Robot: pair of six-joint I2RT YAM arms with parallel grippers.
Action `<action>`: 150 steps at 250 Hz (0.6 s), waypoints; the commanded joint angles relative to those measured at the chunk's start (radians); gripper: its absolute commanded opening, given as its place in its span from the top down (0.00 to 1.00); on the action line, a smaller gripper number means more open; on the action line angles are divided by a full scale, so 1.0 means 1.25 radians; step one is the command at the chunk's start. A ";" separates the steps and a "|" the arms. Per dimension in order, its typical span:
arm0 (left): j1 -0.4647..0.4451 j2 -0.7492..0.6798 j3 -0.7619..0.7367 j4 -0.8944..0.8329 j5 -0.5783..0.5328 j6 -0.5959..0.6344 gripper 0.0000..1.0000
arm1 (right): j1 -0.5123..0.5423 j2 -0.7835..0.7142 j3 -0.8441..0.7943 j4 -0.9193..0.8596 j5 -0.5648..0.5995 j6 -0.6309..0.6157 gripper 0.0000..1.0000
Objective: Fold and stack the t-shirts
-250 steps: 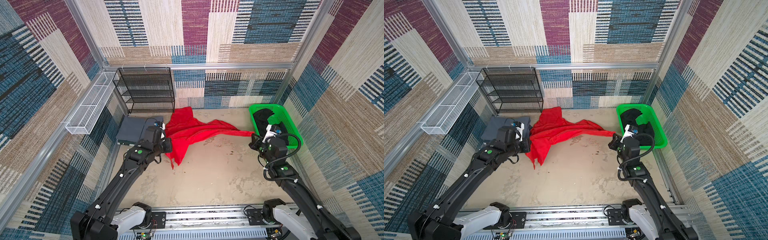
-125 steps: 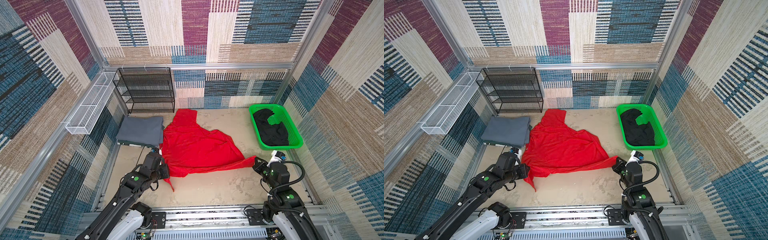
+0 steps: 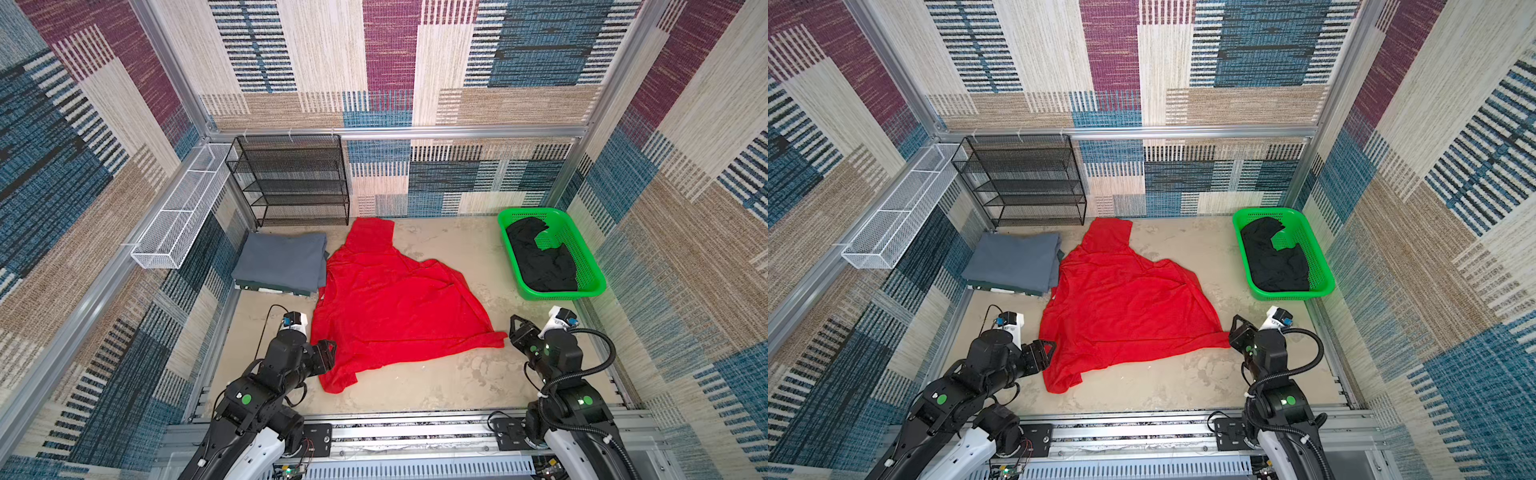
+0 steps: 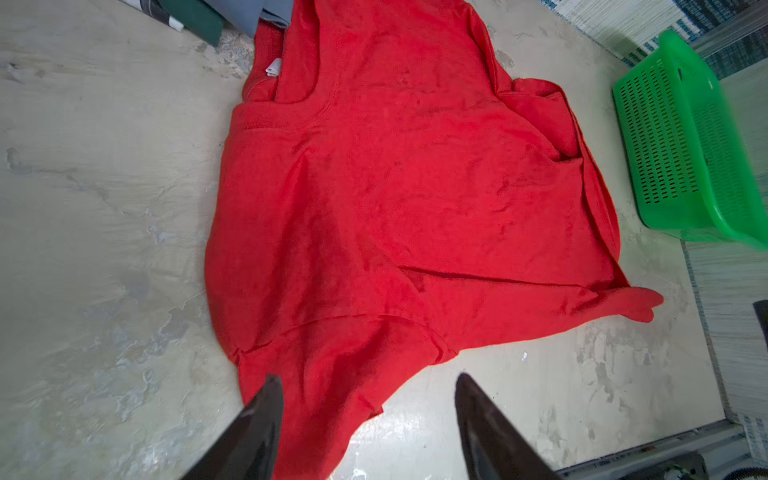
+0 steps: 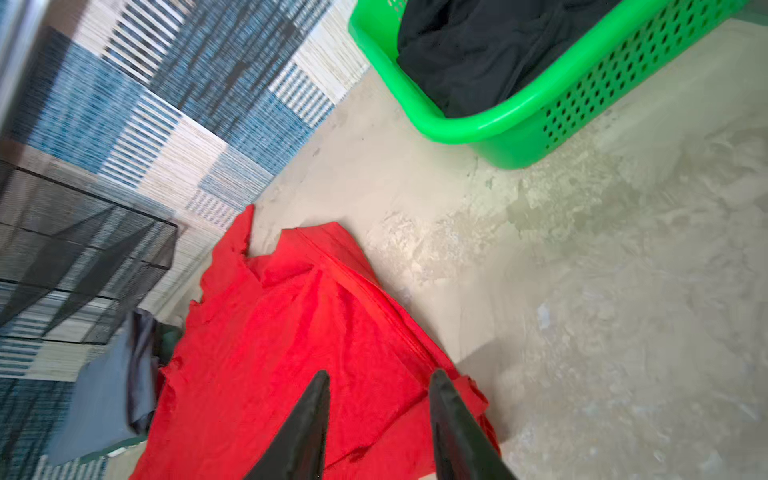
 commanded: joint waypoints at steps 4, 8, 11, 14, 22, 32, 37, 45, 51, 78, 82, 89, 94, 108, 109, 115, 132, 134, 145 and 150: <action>0.000 0.058 0.009 0.052 -0.007 -0.006 0.25 | 0.000 0.178 0.063 0.114 -0.025 -0.069 0.48; 0.000 0.072 0.013 0.061 -0.004 -0.001 0.23 | 0.000 0.209 0.073 0.130 -0.033 -0.077 0.47; 0.000 0.082 0.017 0.067 -0.002 0.002 0.23 | 0.000 0.233 0.080 0.143 -0.040 -0.085 0.47; 0.000 0.093 0.021 0.074 -0.001 0.006 0.22 | 0.001 0.256 0.089 0.155 -0.047 -0.091 0.47; 0.000 0.120 0.029 0.091 0.004 0.017 0.20 | 0.002 0.317 0.111 0.188 -0.067 -0.108 0.46; 0.000 0.154 0.042 0.117 0.011 0.025 0.19 | 0.008 0.396 0.143 0.230 -0.096 -0.130 0.43; 0.000 0.170 0.049 0.132 0.017 0.029 0.19 | 0.011 0.436 0.163 0.247 -0.109 -0.142 0.43; 0.000 0.194 0.056 0.157 0.032 0.035 0.19 | 0.022 0.498 0.199 0.268 -0.121 -0.154 0.42; 0.000 0.209 0.061 0.183 0.042 0.039 0.19 | 0.033 0.546 0.228 0.283 -0.131 -0.168 0.41; 0.000 0.287 0.082 0.257 0.059 0.056 0.18 | 0.087 0.776 0.397 0.280 -0.175 -0.248 0.38; 0.001 0.298 0.087 0.266 0.059 0.058 0.18 | 0.094 0.809 0.425 0.270 -0.181 -0.262 0.37; 0.001 0.317 0.095 0.276 0.063 0.064 0.18 | 0.103 0.867 0.475 0.253 -0.182 -0.280 0.37; 0.001 0.328 0.101 0.286 0.065 0.069 0.18 | 0.108 0.907 0.511 0.238 -0.178 -0.287 0.36; 0.000 0.362 0.114 0.311 0.069 0.081 0.18 | 0.112 1.009 0.592 0.200 -0.172 -0.301 0.37; 0.001 0.365 0.115 0.312 0.069 0.082 0.19 | 0.112 1.015 0.598 0.197 -0.172 -0.302 0.37; 0.000 0.380 0.120 0.321 0.071 0.085 0.18 | 0.112 1.054 0.630 0.181 -0.167 -0.308 0.37; 0.001 0.418 0.133 0.351 0.073 0.095 0.18 | 0.113 1.139 0.700 0.135 -0.149 -0.326 0.37; 0.000 0.423 0.135 0.353 0.075 0.096 0.18 | 0.114 1.147 0.707 0.129 -0.145 -0.329 0.37; 0.000 0.451 0.145 0.369 0.082 0.101 0.18 | 0.115 1.181 0.734 0.103 -0.110 -0.330 0.37; 0.000 0.464 0.148 0.376 0.085 0.104 0.18 | 0.116 1.191 0.740 0.094 -0.097 -0.332 0.37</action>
